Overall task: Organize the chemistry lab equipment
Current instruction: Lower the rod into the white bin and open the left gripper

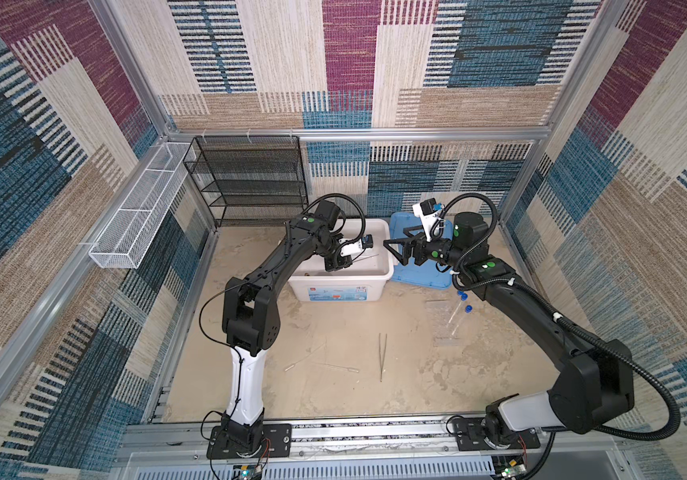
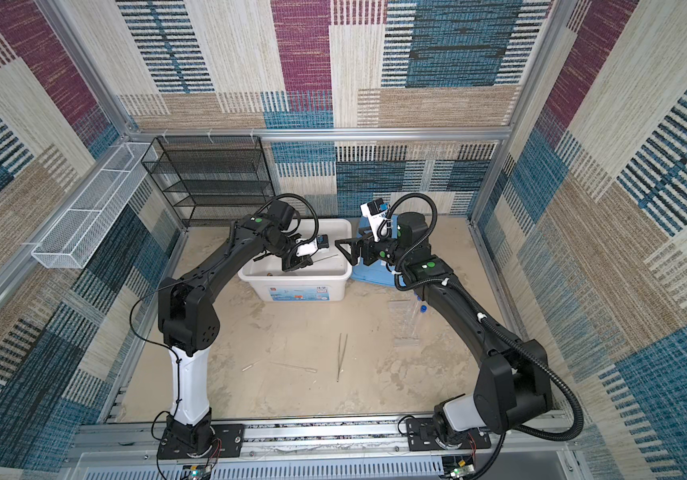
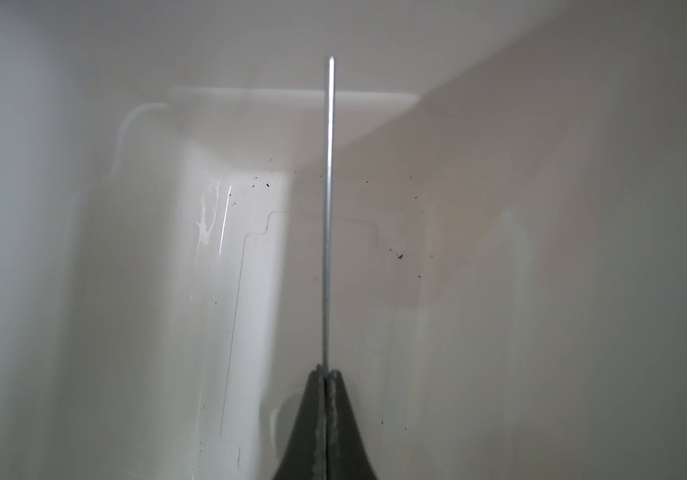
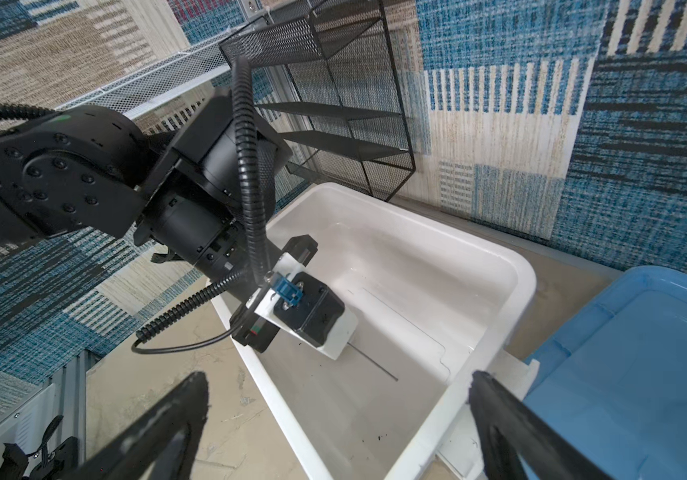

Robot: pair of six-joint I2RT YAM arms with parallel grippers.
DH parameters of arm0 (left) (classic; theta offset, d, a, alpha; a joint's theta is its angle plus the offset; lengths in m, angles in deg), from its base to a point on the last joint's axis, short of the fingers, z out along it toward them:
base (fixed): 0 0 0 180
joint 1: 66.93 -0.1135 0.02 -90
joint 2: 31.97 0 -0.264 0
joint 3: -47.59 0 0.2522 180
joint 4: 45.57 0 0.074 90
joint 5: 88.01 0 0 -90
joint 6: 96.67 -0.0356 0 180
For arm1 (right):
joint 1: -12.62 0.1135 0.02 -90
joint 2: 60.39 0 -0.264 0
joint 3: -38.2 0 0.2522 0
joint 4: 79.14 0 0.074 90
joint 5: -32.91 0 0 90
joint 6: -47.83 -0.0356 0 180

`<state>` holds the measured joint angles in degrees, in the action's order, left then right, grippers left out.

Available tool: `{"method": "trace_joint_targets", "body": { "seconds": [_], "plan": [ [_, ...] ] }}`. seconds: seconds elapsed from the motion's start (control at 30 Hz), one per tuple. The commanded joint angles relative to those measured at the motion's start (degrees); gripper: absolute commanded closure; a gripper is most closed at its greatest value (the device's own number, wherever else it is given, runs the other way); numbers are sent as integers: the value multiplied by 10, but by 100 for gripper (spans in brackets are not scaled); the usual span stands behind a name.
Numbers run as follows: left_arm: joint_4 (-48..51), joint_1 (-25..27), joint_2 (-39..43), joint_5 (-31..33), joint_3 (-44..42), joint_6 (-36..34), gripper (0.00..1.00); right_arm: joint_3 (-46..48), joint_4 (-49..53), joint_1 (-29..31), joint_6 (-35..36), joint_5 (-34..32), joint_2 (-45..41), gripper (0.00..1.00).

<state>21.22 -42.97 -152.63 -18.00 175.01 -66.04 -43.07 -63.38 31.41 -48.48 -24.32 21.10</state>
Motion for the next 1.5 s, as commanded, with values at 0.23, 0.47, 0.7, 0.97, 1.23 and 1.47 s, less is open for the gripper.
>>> {"method": "trace_joint_targets", "body": {
  "seconds": [0.23,0.47,0.7,0.97,1.23,1.47],
  "plan": [
    [22,13,-42,54,14,-38,100,14,0,0,26,-15,-8,0],
    [22,18,-78,53,43,-24,100,22,-10,0,23,-3,2,1],
    [38,28,-119,75,73,-24,100,25,-2,0,34,23,16,1],
    [38,35,-146,90,91,-3,100,36,-17,0,36,9,19,0],
    [38,38,-161,101,96,2,100,45,-27,0,36,-4,21,0],
    [38,39,-159,111,98,1,100,47,-28,0,38,-20,17,0]
  ]
}}
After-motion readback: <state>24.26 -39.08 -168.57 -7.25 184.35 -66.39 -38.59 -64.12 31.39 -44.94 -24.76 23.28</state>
